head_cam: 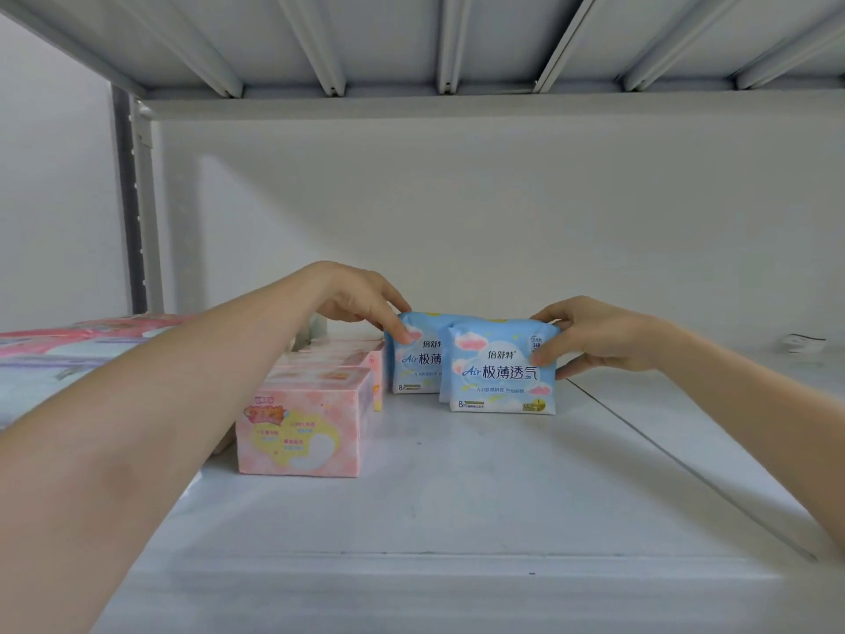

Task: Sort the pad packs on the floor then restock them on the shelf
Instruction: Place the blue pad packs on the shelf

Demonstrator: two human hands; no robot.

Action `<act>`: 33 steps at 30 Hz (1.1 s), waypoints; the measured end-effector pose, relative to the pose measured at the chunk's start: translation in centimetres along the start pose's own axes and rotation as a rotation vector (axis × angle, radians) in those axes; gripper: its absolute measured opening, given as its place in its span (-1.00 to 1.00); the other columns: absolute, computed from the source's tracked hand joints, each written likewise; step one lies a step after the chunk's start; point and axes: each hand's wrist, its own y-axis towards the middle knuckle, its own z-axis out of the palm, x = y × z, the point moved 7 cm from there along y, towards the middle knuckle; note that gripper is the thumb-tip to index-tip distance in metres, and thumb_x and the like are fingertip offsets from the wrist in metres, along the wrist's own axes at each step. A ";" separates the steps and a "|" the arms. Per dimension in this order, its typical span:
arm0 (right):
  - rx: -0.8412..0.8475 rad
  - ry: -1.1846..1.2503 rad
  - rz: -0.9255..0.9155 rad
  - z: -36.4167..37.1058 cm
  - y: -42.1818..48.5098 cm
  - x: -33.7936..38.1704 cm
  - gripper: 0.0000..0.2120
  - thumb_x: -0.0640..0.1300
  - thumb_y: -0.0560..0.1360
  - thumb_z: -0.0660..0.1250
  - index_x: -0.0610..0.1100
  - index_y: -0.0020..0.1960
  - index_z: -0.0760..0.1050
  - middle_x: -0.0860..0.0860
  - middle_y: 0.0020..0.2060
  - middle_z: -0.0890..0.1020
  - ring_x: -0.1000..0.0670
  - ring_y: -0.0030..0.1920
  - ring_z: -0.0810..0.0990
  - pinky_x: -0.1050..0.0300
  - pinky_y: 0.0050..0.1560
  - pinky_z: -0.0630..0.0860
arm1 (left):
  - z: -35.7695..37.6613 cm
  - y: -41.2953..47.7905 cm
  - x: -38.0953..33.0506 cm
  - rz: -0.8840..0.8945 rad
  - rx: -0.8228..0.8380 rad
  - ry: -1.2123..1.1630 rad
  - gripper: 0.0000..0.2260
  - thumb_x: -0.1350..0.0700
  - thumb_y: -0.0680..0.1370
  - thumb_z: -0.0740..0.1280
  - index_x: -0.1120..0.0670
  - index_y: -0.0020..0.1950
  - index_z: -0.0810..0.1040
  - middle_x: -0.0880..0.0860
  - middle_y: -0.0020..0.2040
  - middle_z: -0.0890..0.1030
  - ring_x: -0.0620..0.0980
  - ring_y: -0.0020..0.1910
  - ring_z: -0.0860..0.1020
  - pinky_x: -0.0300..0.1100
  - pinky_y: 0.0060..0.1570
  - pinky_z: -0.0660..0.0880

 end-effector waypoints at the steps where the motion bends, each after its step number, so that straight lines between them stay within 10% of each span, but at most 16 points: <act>1: 0.006 0.009 0.003 0.1 0.0 0.1 -0.55 -0.37 0.38 0.47 -0.23 0.23 0.46 -0.13 0.01 0.69 -0.05 -0.06 0.70 0.12 -0.20 0.64 | 0.0 -0.2 -0.1 -0.013 0.019 0.007 -0.04 -0.07 0.17 0.61 0.05 0.50 0.29 0.02 0.40 0.45 -0.05 0.45 0.31 -0.13 0.48 0.15; 7: 0.009 0.034 -0.011 1.8 0.4 1.1 -0.21 -0.41 0.36 0.48 -0.11 0.48 0.20 -0.09 0.22 0.54 -0.04 0.03 0.65 0.07 -0.13 0.66 | 0.5 -1.1 -1.2 -0.013 0.039 0.091 -0.06 -0.05 0.34 0.53 0.05 0.57 0.09 -0.02 0.57 0.13 -0.04 0.56 0.02 -0.10 0.50 -0.01; 11: 0.015 0.034 -0.036 3.3 0.7 1.9 -0.11 -0.42 0.35 0.49 -0.05 0.53 0.13 -0.03 0.35 0.41 -0.04 0.15 0.59 0.04 -0.03 0.64 | 1.4 -1.5 -1.3 0.011 0.049 0.138 -0.29 -0.01 0.38 0.52 0.04 0.46 0.33 -0.04 0.47 0.31 -0.02 0.51 0.15 -0.10 0.49 0.04; 33: -0.013 -0.006 -0.092 5.6 1.5 2.9 -0.31 -0.37 0.35 0.51 -0.21 0.40 0.32 -0.02 0.25 0.48 -0.07 0.17 0.59 0.00 0.06 0.61 | 1.4 -1.3 -0.3 0.078 -0.133 0.250 -0.07 -0.05 0.27 0.61 -0.01 0.54 0.22 -0.12 0.44 0.36 -0.09 0.41 0.32 -0.15 0.42 0.25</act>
